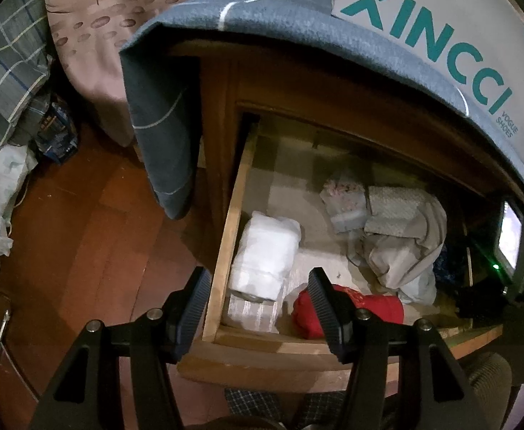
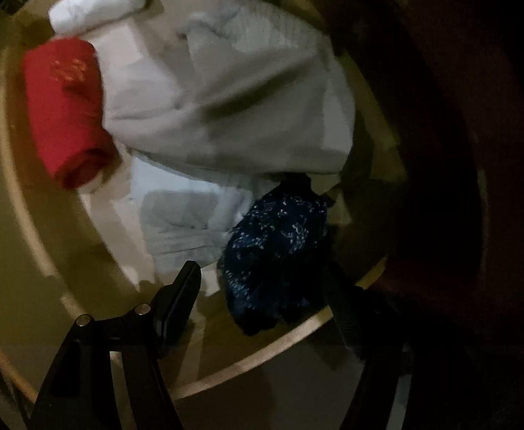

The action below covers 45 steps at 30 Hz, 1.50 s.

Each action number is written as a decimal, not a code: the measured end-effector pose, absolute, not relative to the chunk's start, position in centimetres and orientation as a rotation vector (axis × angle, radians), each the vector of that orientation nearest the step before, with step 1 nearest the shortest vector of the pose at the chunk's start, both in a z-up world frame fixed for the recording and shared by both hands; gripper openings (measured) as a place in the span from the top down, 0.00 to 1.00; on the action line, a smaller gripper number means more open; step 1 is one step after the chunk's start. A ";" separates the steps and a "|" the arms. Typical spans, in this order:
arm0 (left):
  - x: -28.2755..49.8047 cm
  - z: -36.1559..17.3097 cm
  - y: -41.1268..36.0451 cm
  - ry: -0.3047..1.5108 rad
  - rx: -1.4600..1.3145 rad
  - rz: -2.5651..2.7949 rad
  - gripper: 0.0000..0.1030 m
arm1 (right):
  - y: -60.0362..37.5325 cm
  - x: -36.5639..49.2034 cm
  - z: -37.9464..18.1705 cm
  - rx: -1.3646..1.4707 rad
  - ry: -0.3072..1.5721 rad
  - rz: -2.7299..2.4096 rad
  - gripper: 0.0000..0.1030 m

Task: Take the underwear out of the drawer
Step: 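Reach the right gripper into the drawer and close on the dark blue floral cloth, then close the left gripper on the red rolled cloth while the right holds the floral cloth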

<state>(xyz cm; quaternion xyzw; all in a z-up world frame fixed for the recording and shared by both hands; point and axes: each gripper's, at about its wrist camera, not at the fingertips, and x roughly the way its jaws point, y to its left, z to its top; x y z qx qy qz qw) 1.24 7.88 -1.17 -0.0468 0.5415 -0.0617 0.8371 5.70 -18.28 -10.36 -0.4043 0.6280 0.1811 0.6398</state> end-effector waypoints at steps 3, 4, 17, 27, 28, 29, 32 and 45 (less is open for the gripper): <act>1.3 -1.4 7.9 1.155 -0.108 -0.141 0.43 | -18.2 6.3 -11.2 -0.954 1.447 0.410 0.35; 1.3 -1.4 8.0 1.150 -0.108 -0.126 0.43 | -18.1 6.6 -11.5 -0.962 1.451 0.413 0.35; 1.5 -1.8 7.6 1.170 -0.101 -0.139 0.43 | -17.6 7.9 -12.6 -0.995 1.472 0.456 0.37; 1.6 -2.5 7.5 1.209 -0.120 -0.177 0.43 | -18.9 6.2 -10.9 -0.786 1.511 0.368 0.69; 1.6 -2.5 7.5 1.210 -0.121 -0.179 0.43 | -19.0 6.0 -10.6 -0.763 1.512 0.362 0.69; 1.5 -2.4 7.5 1.210 -0.122 -0.180 0.43 | -19.1 5.8 -10.2 -0.732 1.515 0.352 0.70; 1.5 -2.4 7.4 1.218 -0.119 -0.190 0.43 | -19.5 5.0 -8.5 -0.633 1.515 0.324 0.70; 1.3 -2.6 3.7 1.277 0.055 -0.426 0.43 | -21.8 0.4 -1.1 -0.007 1.442 0.187 0.71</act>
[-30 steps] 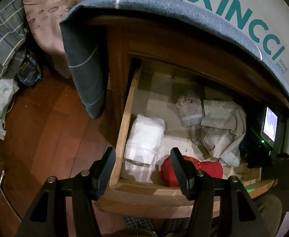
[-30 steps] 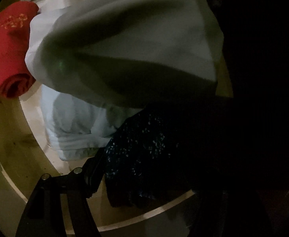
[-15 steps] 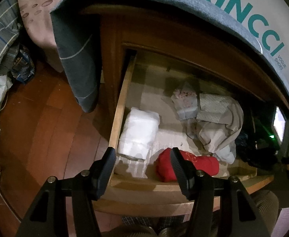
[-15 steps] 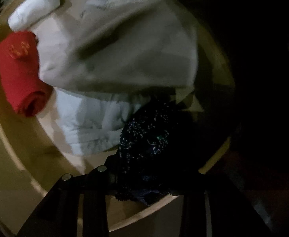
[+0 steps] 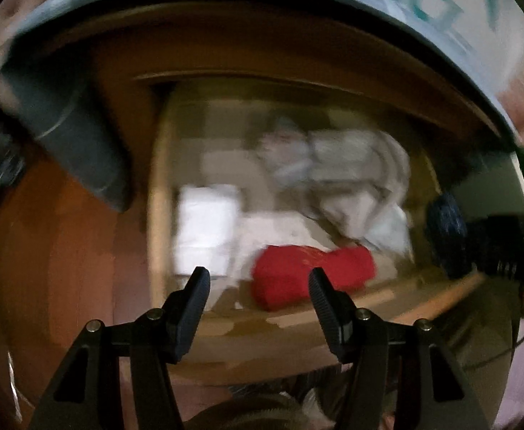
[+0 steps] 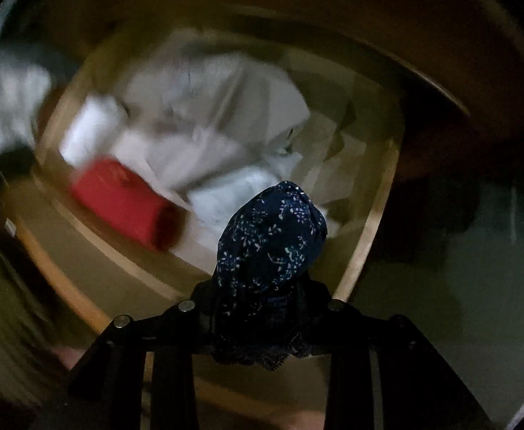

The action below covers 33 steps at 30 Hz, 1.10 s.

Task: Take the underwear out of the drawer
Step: 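Close the left gripper on the red rolled cloth while the right holds the floral cloth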

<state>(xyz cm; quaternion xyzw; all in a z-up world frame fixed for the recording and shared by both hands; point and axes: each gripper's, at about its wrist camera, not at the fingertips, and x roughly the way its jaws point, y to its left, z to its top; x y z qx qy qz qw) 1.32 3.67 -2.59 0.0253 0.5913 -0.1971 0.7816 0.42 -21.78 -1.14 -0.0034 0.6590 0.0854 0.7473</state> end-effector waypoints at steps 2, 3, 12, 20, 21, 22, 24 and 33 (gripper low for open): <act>1.4 -2.8 2.1 1.296 0.159 -0.496 0.43 | -22.0 -0.6 -0.9 0.078 1.409 0.169 0.71; 1.5 -3.0 1.4 1.307 0.208 -0.529 0.43 | -22.3 -0.9 -0.9 0.115 1.393 0.158 0.70; 3.7 -5.7 -3.3 1.495 0.393 -0.731 0.34 | -23.5 -1.3 -4.1 0.365 1.323 0.100 0.70; 6.2 -8.6 -5.6 1.647 0.391 -0.785 0.32 | -23.5 -1.4 -4.0 0.362 1.269 0.079 0.70; 6.3 -9.1 -5.8 1.669 0.388 -0.791 0.32 | -23.5 -1.4 -4.0 0.362 1.268 0.078 0.70; 6.4 -9.5 -6.0 1.689 0.387 -0.794 0.31 | -23.4 -1.4 -4.0 0.362 1.273 0.082 0.70; 6.3 -10.3 -6.5 1.718 0.409 -0.793 0.31 | -23.4 -1.4 -4.1 0.359 1.272 0.078 0.70; 6.1 -13.5 -8.5 1.766 0.549 -0.749 0.21 | -23.3 -1.2 -4.1 0.364 1.282 0.098 0.70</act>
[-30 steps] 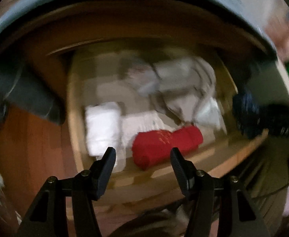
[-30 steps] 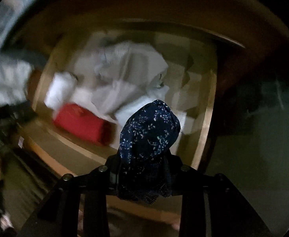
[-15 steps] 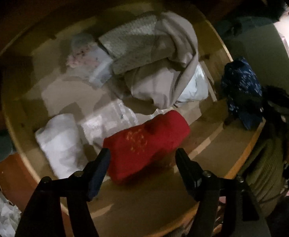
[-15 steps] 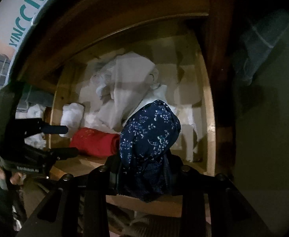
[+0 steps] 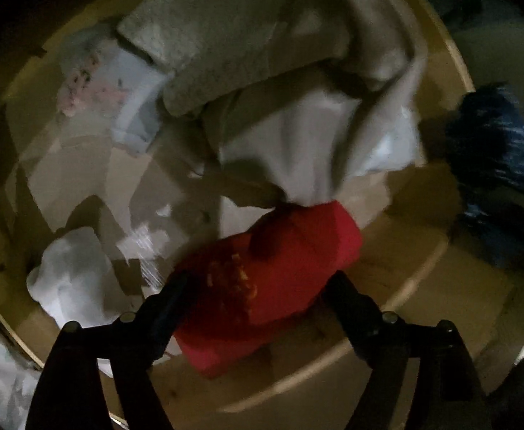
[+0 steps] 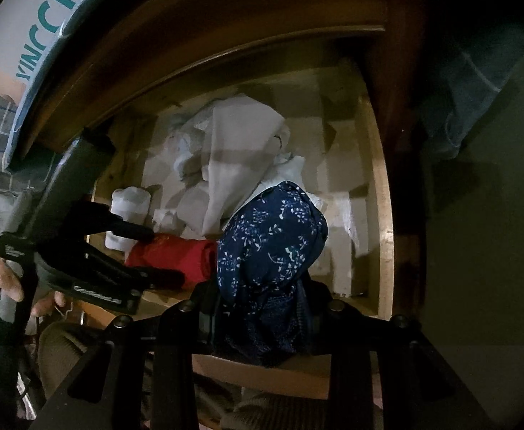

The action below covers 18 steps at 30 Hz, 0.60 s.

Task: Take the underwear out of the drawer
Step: 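Close the left gripper on the red rolled cloth while the right holds the floral cloth, then lift the red cloth with the left gripper out of the drawer toward the box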

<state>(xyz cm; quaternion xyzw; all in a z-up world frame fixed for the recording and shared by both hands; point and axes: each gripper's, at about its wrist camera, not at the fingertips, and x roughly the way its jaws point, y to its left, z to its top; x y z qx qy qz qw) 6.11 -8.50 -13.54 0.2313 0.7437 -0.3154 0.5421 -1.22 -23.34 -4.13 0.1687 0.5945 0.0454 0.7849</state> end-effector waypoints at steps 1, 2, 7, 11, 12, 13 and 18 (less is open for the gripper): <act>6.2 -13.7 -8.6 1.771 0.551 -0.746 0.20 | -23.3 -1.2 -4.1 0.362 1.281 0.094 0.70; 6.4 -13.7 -8.7 1.766 0.552 -0.737 0.19 | -23.4 -1.2 -4.1 0.362 1.280 0.096 0.70; 7.0 -14.9 -8.7 1.803 0.521 -0.659 0.18 | -23.6 -1.2 -4.3 0.371 1.286 0.100 0.70; 7.2 -14.5 -7.9 1.801 0.470 -0.629 0.23 | -23.6 -1.1 -4.5 0.363 1.288 0.096 0.70; 7.1 -14.3 -7.7 1.795 0.456 -0.622 0.26 | -23.6 -1.1 -4.5 0.361 1.289 0.095 0.70; 6.9 -14.0 -7.3 1.784 0.454 -0.620 0.30 | -23.6 -1.1 -4.6 0.360 1.292 0.098 0.70; 5.4 -12.5 -7.2 1.695 0.474 -0.594 0.48 | -23.4 -0.9 -4.7 0.349 1.293 0.092 0.70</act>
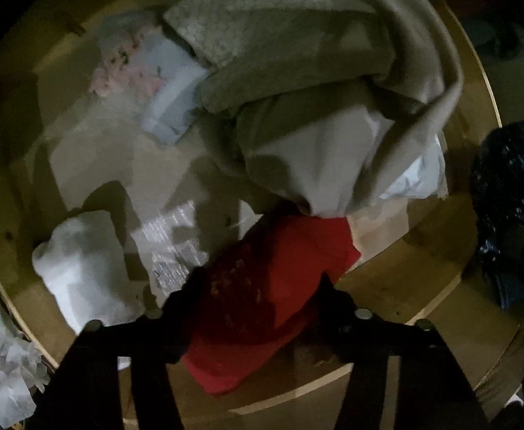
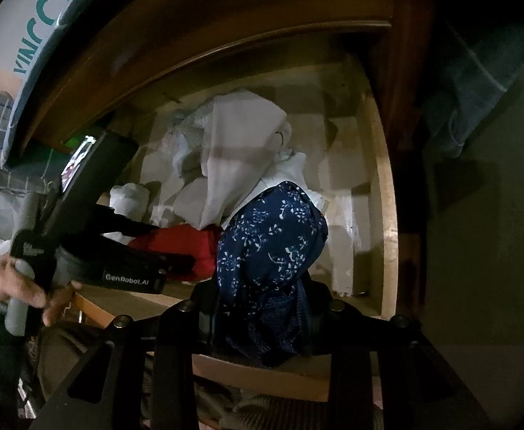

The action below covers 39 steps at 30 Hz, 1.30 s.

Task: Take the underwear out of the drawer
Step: 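Lift the red cloth with the left gripper out of the drawer toward the box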

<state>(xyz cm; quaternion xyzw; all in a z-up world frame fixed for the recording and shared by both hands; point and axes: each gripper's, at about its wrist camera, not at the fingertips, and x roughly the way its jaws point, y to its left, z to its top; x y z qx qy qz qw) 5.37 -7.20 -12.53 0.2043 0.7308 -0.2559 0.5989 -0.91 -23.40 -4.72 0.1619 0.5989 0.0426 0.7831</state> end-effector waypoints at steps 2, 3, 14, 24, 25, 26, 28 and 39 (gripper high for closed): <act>5.2 -12.0 -7.1 1.676 0.458 -0.584 0.57 | -23.3 -0.9 -4.7 0.344 1.291 0.090 0.70; 5.1 -11.6 -6.9 1.663 0.456 -0.581 0.58 | -23.3 -0.9 -4.7 0.341 1.290 0.088 0.70; 3.6 -6.8 -3.6 1.535 0.334 -0.555 0.64 | -22.9 -1.1 -4.7 0.318 1.276 0.073 0.70; 3.5 -3.7 -2.7 1.364 0.215 -0.492 0.64 | -22.5 -1.0 -4.4 0.282 1.273 0.055 0.70; 3.3 -3.6 -2.5 1.352 0.208 -0.491 0.64 | -22.5 -1.0 -4.4 0.278 1.273 0.054 0.70; 3.1 -3.0 -2.0 1.336 0.202 -0.484 0.64 | -22.4 -0.9 -4.4 0.272 1.273 0.051 0.70; 2.7 -1.9 -1.5 1.295 0.197 -0.464 0.64 | -22.4 -1.0 -4.4 0.264 1.273 0.048 0.70; 1.3 4.6 1.1 1.156 0.089 -0.412 0.64 | -22.8 -1.1 -4.5 0.259 1.272 0.035 0.70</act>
